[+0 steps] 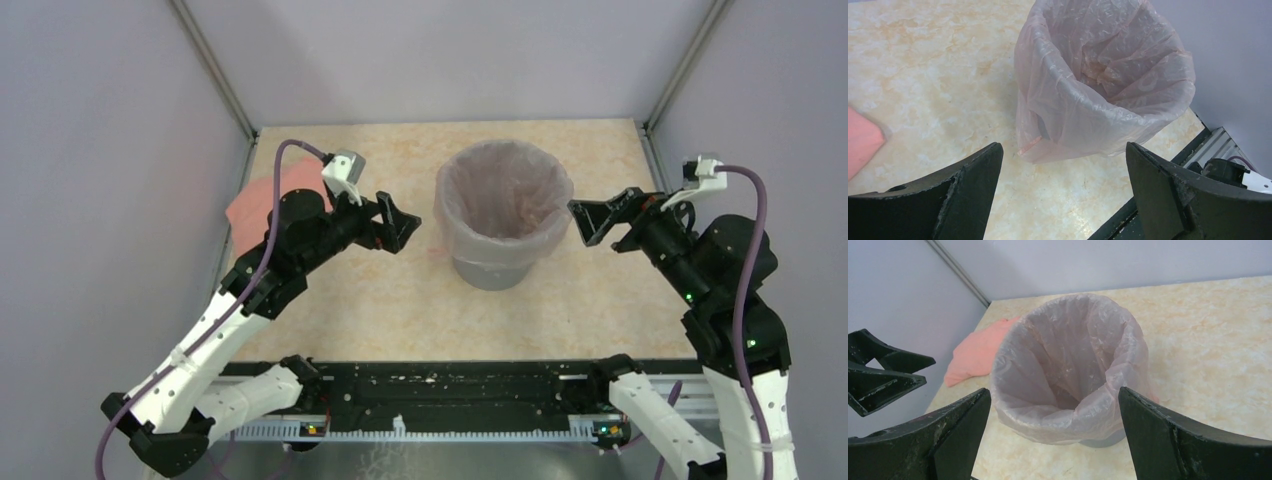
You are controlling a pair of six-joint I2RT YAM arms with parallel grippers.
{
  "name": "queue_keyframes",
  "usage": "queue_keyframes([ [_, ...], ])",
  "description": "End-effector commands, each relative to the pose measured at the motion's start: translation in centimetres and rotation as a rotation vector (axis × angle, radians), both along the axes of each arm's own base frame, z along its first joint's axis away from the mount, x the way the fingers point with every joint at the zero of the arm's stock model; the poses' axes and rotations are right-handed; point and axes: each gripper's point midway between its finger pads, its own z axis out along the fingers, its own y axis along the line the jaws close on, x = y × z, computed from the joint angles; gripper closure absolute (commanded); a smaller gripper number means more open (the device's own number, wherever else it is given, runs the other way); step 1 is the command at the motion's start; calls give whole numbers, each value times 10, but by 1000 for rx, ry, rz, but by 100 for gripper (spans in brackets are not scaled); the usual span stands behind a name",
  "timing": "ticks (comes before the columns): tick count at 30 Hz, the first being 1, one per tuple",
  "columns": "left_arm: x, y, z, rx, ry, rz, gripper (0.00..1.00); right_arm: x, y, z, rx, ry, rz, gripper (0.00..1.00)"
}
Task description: Put the trash bags into the trash bin
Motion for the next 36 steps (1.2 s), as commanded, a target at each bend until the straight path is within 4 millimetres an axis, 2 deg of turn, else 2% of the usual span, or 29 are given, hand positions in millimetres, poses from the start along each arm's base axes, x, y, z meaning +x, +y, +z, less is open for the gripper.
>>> queue_keyframes([
  [1, 2, 5, 11, -12, -53, 19, 2, 2, -2, 3, 16, -16, -16, 1],
  [36, -3, 4, 11, -8, -45, -2, 2, -3, -3, 2, 17, -10, -13, 1],
])
